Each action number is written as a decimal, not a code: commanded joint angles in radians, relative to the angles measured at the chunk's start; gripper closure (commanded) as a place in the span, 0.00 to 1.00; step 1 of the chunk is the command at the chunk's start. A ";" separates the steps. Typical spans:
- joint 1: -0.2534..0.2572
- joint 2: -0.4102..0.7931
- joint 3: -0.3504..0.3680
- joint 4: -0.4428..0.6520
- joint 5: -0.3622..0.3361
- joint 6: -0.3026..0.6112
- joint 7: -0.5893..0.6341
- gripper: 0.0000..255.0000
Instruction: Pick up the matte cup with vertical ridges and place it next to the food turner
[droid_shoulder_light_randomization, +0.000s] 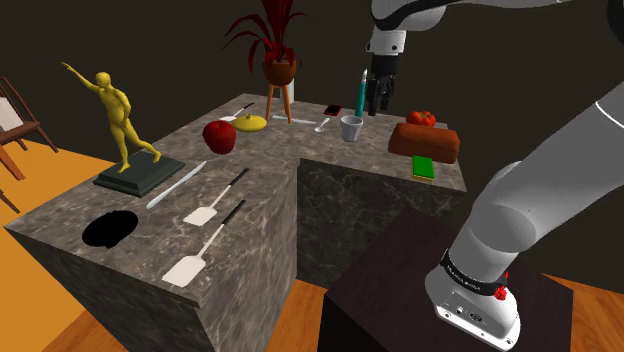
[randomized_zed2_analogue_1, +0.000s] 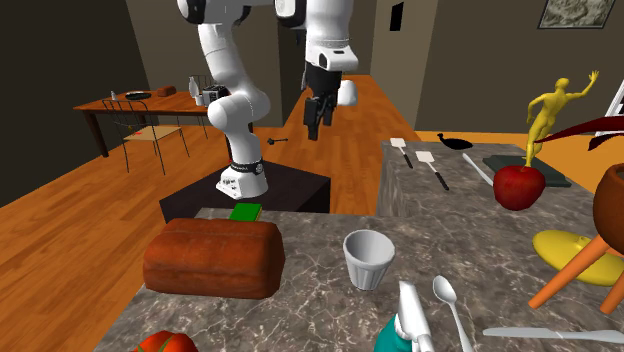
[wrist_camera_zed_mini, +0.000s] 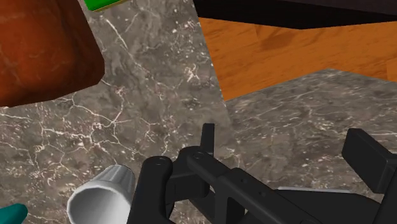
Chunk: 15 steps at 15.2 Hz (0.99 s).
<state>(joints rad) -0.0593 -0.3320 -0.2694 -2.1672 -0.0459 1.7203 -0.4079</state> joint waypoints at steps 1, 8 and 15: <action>-0.003 0.084 -0.029 0.054 0.012 0.023 -0.044 0.00; -0.035 0.373 -0.102 0.287 0.094 0.039 -0.195 0.00; -0.121 0.687 -0.123 0.607 0.205 -0.016 -0.325 0.00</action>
<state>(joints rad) -0.1656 0.3051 -0.3918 -1.6088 0.1410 1.7102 -0.7149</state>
